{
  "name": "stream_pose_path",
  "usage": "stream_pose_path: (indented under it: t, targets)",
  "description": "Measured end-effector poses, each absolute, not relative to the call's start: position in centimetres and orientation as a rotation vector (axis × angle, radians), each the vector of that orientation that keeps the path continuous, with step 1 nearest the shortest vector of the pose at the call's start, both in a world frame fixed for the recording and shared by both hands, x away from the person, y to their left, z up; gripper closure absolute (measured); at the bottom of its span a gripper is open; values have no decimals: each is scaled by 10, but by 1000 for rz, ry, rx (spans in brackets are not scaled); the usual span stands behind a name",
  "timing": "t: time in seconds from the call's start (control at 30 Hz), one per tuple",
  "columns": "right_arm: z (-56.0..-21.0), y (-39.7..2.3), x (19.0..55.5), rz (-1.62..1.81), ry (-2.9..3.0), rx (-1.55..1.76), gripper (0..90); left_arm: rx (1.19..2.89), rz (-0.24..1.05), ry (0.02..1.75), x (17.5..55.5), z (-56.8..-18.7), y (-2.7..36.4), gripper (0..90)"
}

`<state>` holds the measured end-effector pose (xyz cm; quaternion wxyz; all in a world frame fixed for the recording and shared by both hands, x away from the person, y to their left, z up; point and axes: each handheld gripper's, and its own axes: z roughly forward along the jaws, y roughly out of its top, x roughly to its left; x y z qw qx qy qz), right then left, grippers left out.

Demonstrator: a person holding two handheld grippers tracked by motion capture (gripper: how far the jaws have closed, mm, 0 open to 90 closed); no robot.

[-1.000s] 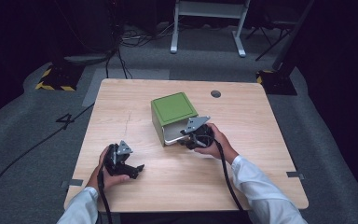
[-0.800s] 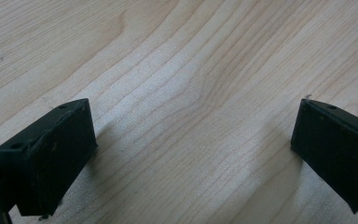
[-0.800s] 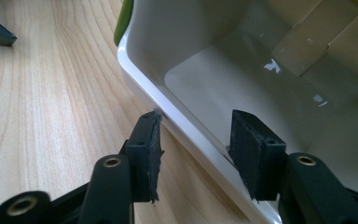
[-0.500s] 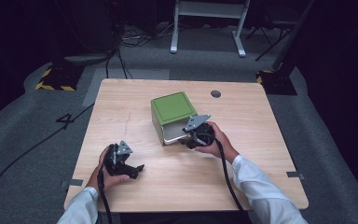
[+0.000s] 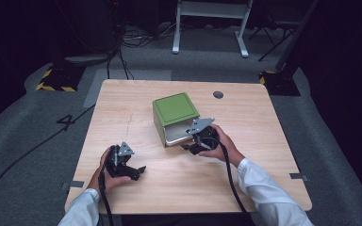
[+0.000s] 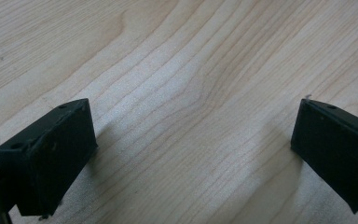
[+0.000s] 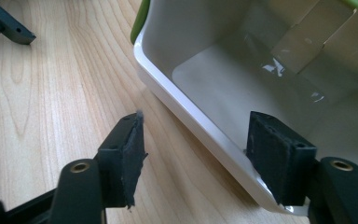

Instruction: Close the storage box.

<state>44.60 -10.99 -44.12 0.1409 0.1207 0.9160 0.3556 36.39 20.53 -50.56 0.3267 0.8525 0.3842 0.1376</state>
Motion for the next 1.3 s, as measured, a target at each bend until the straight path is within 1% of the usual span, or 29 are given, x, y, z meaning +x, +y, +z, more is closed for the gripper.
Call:
stream_pose_path:
  t: [0.2,0.27,0.3,0.5,0.8,1.3]
  targets:
    - [-435,-116,438,1042,2608,350,267,2233,360,1007,364,-506,205,1]
    - [-435,-117,437,1045,2611,345,266,2233,360,1007,364,-506,205,1]
    - [-434,-118,434,1046,2613,338,244,2233,360,1007,364,-506,205,1]
    - [-426,-124,423,1061,2614,307,215,2233,360,1007,364,-506,205,1]
    - [-418,-139,413,1027,2592,316,215,2233,360,1007,364,-506,205,1]
    - [-415,-189,401,995,2546,406,216,2234,361,1007,364,-506,205,1]
